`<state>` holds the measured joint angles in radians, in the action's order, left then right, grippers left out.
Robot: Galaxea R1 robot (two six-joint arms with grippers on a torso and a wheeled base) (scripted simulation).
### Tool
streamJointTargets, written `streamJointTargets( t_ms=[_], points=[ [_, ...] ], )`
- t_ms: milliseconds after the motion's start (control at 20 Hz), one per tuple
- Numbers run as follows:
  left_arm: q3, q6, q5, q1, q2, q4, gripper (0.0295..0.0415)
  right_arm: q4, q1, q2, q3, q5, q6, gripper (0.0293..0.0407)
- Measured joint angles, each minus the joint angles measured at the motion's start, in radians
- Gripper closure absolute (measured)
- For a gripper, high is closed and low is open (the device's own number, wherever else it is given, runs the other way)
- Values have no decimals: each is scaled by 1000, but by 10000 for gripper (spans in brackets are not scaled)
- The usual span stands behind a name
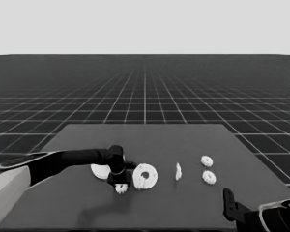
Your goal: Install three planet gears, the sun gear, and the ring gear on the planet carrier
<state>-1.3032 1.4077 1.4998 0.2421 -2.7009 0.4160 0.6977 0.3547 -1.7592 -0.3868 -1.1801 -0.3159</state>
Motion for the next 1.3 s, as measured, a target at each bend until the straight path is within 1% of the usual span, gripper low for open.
streamJointTargets(
  t_ms=[300, 350, 400, 450, 500, 600, 800, 850, 900, 1000, 1100, 1300],
  points=[
    [0, 0, 0, 0, 0, 0, 398, 0, 0, 0, 0, 0, 0, 315],
    [76, 46, 36, -72, 20, -79, 398, 0, 0, 0, 0, 0, 0, 315],
    [110, 69, 50, -135, 28, -133, 398, 0, 0, 0, 0, 0, 0, 315],
    [125, 80, 54, -172, 30, -168, 398, 0, 0, 0, 0, 0, 0, 315],
    [131, 84, 56, -194, 31, -189, 398, 0, 0, 0, 0, 0, 0, 315],
    [135, 88, 57, -214, 32, -209, 398, 0, 0, 0, 0, 0, 0, 315],
    [136, 89, 57, -222, 32, -218, 398, 0, 0, 0, 0, 0, 0, 315],
    [-88, 6, 42, -244, -101, -244, 398, 0, 0, 0, 0, 0, 0, 315],
    [-255, -66, 31, -256, -202, -256, 398, 0, 0, 0, 0, 0, 0, 315],
    [-446, -156, 19, -263, -304, -267, 398, 0, 0, 0, 0, 0, 0, 315],
    [-525, -195, 14, -264, -344, -271, 398, 0, 0, 0, 0, 0, 0, 315],
    [-567, -215, 12, -264, -363, -273, 398, 0, 0, 0, 0, 0, 0, 315]
  ],
)
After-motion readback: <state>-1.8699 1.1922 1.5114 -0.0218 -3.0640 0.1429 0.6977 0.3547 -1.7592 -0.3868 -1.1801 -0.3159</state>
